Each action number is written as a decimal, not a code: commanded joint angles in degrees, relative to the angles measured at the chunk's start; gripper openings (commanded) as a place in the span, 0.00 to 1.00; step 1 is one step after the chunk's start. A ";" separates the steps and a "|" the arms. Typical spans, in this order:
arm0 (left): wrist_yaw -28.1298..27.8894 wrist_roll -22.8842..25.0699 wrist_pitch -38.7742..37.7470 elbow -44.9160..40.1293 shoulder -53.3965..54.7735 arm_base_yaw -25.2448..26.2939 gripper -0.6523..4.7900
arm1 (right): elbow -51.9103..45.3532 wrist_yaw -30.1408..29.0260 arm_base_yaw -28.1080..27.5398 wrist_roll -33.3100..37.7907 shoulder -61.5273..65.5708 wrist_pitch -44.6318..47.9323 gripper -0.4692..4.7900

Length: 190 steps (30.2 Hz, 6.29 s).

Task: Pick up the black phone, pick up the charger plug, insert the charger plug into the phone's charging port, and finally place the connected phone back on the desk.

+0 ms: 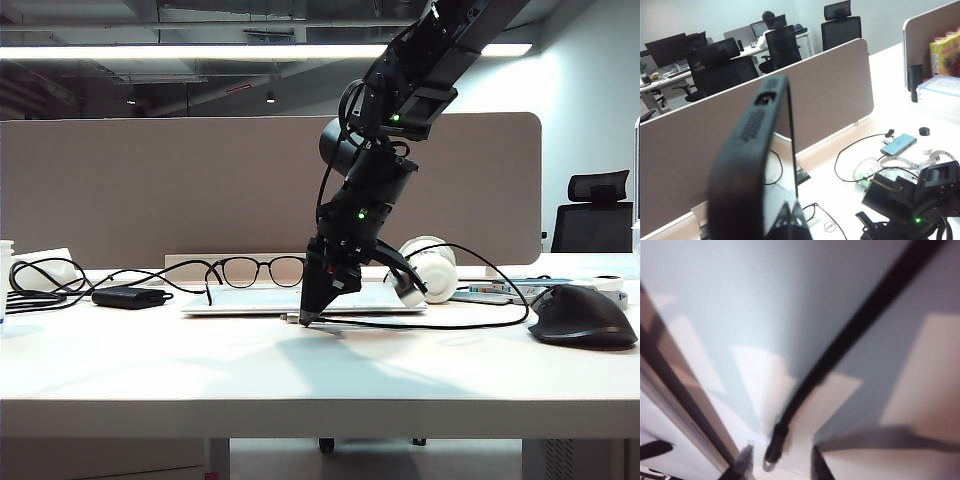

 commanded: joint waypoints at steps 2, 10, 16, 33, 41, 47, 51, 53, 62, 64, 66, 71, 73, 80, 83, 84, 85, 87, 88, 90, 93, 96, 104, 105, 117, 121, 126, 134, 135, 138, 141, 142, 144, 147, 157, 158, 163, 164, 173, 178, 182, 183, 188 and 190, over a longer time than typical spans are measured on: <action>0.02 -0.20 2.27 0.39 -0.35 -0.02 0.11 | 0.17 -0.20 -0.22 1.68 0.70 -1.62 0.36; 0.00 -0.17 2.27 0.39 -0.35 -0.02 0.11 | 0.26 -1.88 -0.13 1.68 1.55 -3.30 0.31; 0.02 -0.17 2.29 0.39 -0.35 -0.02 0.11 | 5.29 -0.33 -0.20 1.68 1.79 -5.40 0.29; 0.02 -0.17 2.67 0.39 -0.35 -0.02 0.11 | 17.20 -3.41 -0.22 1.68 7.15 -22.60 0.30; 0.02 -0.15 1.95 0.39 -0.35 -0.02 0.11 | 17.73 -4.00 0.31 1.68 7.41 -19.65 0.41; 0.02 -0.15 1.86 0.39 -0.35 -0.02 0.11 | 21.92 -3.30 0.63 1.68 7.41 -21.99 0.41; 0.02 -0.15 1.88 0.39 -0.35 -0.02 0.11 | 22.77 -0.26 0.48 1.68 7.43 -20.96 0.41; 0.02 -0.15 1.86 0.39 -0.35 -0.02 0.11 | 22.69 -0.28 0.20 1.68 7.72 -21.00 0.41; 0.02 -0.17 1.84 0.39 -0.35 -0.02 0.11 | 22.67 -0.94 -0.33 1.68 9.40 -19.26 0.41; 0.02 -0.17 1.86 0.39 -0.35 -0.02 0.11 | 22.67 -0.98 -0.39 1.68 9.60 -18.64 0.41; 0.02 -0.17 1.86 0.39 -0.35 -0.02 0.11 | 22.67 -0.79 -0.55 1.70 9.73 -18.34 0.41; 0.02 -0.17 1.84 0.39 -0.35 -0.02 0.11 | 22.67 -1.29 -0.57 1.68 10.43 -18.25 0.41; 0.02 -0.17 1.84 0.39 -0.35 -0.02 0.11 | 22.67 -2.08 -0.55 1.70 10.69 -18.23 0.41; 0.02 -0.17 1.88 0.39 -0.33 -0.02 0.11 | 22.67 -2.21 -0.55 1.68 10.80 -18.29 0.40; 0.02 -0.17 1.88 0.39 -0.33 -0.02 0.11 | 22.67 -2.29 -0.52 1.68 10.91 -18.27 0.39; 0.02 -0.17 1.88 0.39 -0.33 -0.02 0.11 | 22.67 -2.62 -0.50 1.70 11.04 -18.23 0.38; 0.02 -0.17 1.86 0.39 -0.33 -0.02 0.11 | 22.67 -2.78 -0.50 1.68 11.08 -18.32 0.38; 0.00 -0.17 1.88 0.39 -0.33 -0.02 0.11 | 22.67 -3.37 -0.44 1.68 11.41 -18.29 0.38; 0.00 -0.17 1.86 0.39 -0.33 -0.02 0.11 | 22.67 -3.65 -0.46 1.68 11.43 -18.38 0.38; 0.02 -0.17 1.86 0.39 -0.33 -0.02 0.11 | 22.67 -3.80 -0.44 1.70 11.54 -18.40 0.38; 0.00 -0.15 1.86 0.39 -0.33 -0.02 0.11 | 22.67 -3.98 -0.42 1.70 11.76 -18.38 0.38; 0.02 -0.15 1.86 0.39 -0.33 -0.02 0.11 | 22.67 -3.93 -0.46 1.70 11.78 -18.93 0.37; 0.00 -0.15 1.90 0.39 -0.33 0.00 0.11 | 22.67 -2.47 -0.52 1.68 11.76 -19.19 0.07; 0.00 -0.15 1.90 0.39 -0.33 0.00 0.11 | 22.67 -2.29 -0.52 1.68 11.76 -19.19 0.07; -0.04 -0.13 1.92 0.39 -0.33 0.00 0.11 | 22.69 -2.45 -0.55 -10.10 11.34 -19.28 0.07; -0.04 -0.13 2.38 0.39 -0.33 0.00 0.11 | 22.69 -2.75 -0.52 -17.35 10.49 -20.22 0.07; -0.04 -0.04 2.38 0.39 -0.33 0.00 0.11 | 22.69 -8.20 -0.57 -22.25 9.75 -21.40 0.07; -0.07 0.48 2.34 0.39 -0.33 0.00 0.11 | 22.67 -11.45 -0.50 -26.47 9.51 -24.63 0.07; -0.07 0.48 2.34 0.39 -0.33 0.00 0.11 | 22.67 -11.41 -0.50 -26.47 9.51 -24.85 0.07; -0.07 0.48 2.34 0.39 -0.33 0.00 0.11 | 22.67 -11.23 -0.52 -26.47 9.53 -24.76 0.07; -0.07 0.48 2.36 0.39 -0.33 0.00 0.11 | 22.67 -11.21 -0.48 -26.45 9.53 -24.74 0.07; -0.07 0.48 2.36 0.39 -0.33 0.00 0.11 | 22.67 -11.21 -0.42 -26.45 9.55 -24.74 0.07; -0.07 0.48 2.36 0.39 -0.33 0.00 0.11 | 22.67 -11.21 -0.39 -26.45 9.55 -24.74 0.07; -0.07 0.48 2.36 0.39 -0.33 0.00 0.11 | 22.67 -11.21 -0.42 -26.45 9.55 -24.74 0.07; -0.07 0.48 2.27 0.39 -0.35 0.00 0.11 | 22.67 -6.73 -0.39 -27.30 9.55 -24.46 0.07; -0.07 0.48 2.27 0.39 -0.35 0.00 0.11 | 22.67 -6.78 -0.42 -28.50 9.53 -24.22 0.07; -0.07 0.48 2.27 0.39 -0.35 0.00 0.11 | 22.67 -11.47 -0.70 -43.23 9.51 -18.43 0.07; -0.07 0.48 2.27 0.39 -0.35 0.00 0.11 | 22.69 -13.42 -0.72 -46.25 9.51 -16.96 0.07; -0.07 0.48 2.25 0.39 -0.33 0.00 0.11 | 22.69 -38.47 -0.85 -59.58 9.20 -2.91 0.07; -0.07 0.48 2.25 0.39 -0.33 0.00 0.11 | 22.69 -38.21 -0.90 -63.10 6.51 -2.05 0.07; -0.07 0.48 2.25 0.39 -0.33 0.00 0.11 | 22.69 -37.81 -1.31 -68.41 3.48 -1.05 0.07; -0.04 0.48 2.25 0.39 -0.33 0.00 0.11 | 22.67 -37.81 -1.40 -69.46 2.73 -0.94 0.07; 0.00 0.48 2.23 0.39 -0.33 0.00 0.11 | 22.69 -36.35 -1.90 -75.38 -1.73 -0.61 0.07; 0.02 0.48 2.23 0.39 -0.26 0.00 0.11 | 22.69 -35.17 -1.95 -78.68 -3.63 -0.63 0.07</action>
